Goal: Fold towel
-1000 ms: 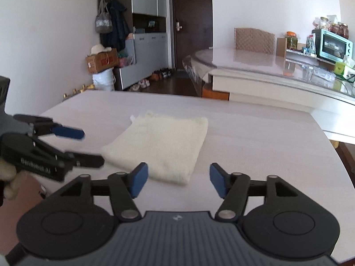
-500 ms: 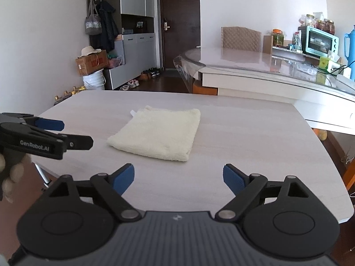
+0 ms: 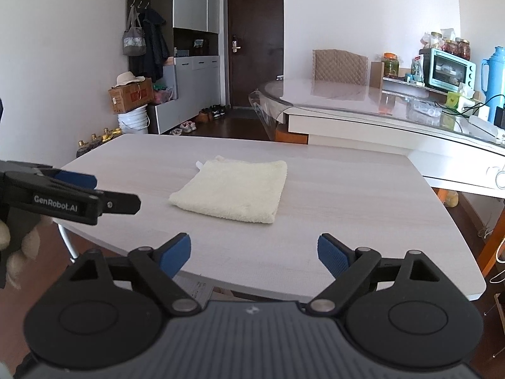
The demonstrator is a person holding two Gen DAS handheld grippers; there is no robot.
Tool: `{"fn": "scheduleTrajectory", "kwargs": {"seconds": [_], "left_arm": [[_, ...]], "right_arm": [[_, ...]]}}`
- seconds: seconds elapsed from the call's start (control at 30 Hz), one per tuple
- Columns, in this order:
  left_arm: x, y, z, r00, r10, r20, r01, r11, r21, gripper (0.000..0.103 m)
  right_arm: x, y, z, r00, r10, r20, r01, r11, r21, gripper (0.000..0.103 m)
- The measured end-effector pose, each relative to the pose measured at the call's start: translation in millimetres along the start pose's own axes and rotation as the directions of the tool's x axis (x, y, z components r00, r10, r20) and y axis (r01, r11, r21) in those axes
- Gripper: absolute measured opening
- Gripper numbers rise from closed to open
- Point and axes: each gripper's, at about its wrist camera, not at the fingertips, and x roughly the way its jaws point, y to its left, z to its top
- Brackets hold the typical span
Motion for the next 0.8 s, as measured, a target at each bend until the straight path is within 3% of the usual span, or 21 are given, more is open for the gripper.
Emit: {"fn": "scheduleTrajectory", "kwargs": {"seconds": [0.07,0.2,0.8], "left_arm": [[-0.4,0.2,0.1,1.000,-0.012,0.005,0.012,1.000,-0.012,0.103],[-1.8,-5.0,0.3,0.999,0.043,0.031,-0.043,0.999,0.006,0.103],[2.3,-7.7,-1.1,0.999,0.029,0.024,-0.029,1.000,0.005,0.103]], "right_arm": [[2.0,0.7,0.5,1.000,0.000,0.001,0.000,1.000,-0.002,0.089],[2.7,0.7,0.2,1.000,-0.001,0.002,0.001,1.000,-0.002,0.089],[2.8,4.3,3.5,1.000,0.006,0.011,-0.006,1.000,-0.019,0.089]]}}
